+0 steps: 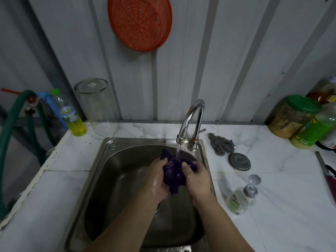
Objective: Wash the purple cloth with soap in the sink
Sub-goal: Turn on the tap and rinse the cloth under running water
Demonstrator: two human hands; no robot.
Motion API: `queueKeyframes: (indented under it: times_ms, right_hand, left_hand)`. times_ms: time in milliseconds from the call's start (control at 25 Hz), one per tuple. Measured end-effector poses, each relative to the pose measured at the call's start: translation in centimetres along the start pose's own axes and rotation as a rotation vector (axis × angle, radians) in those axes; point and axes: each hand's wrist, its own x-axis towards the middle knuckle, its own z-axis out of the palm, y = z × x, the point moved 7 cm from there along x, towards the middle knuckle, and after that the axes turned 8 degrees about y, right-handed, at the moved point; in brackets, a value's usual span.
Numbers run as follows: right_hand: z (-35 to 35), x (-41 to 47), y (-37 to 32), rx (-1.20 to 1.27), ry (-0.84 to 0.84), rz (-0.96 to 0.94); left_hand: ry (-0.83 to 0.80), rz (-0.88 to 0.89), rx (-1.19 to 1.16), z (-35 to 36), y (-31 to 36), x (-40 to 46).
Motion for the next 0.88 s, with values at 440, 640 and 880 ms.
queueKeyframes:
  times_ms: [440, 640, 880]
  right_hand:
    - [1.6, 0.5, -1.8, 0.228, -0.163, -0.023]
    - [0.9, 1.3, -0.9, 0.073, -0.063, -0.086]
    - [2.7, 0.1, 3.3, 0.374, -0.213, 0.42]
  left_hand:
    - [0.01, -0.15, 0.049, 0.4, -1.0, 0.4]
    - [0.133, 0.019, 0.094, 0.4, 0.4, 1.6]
    - [0.07, -0.095, 0.038, 1.5, -0.4, 1.7]
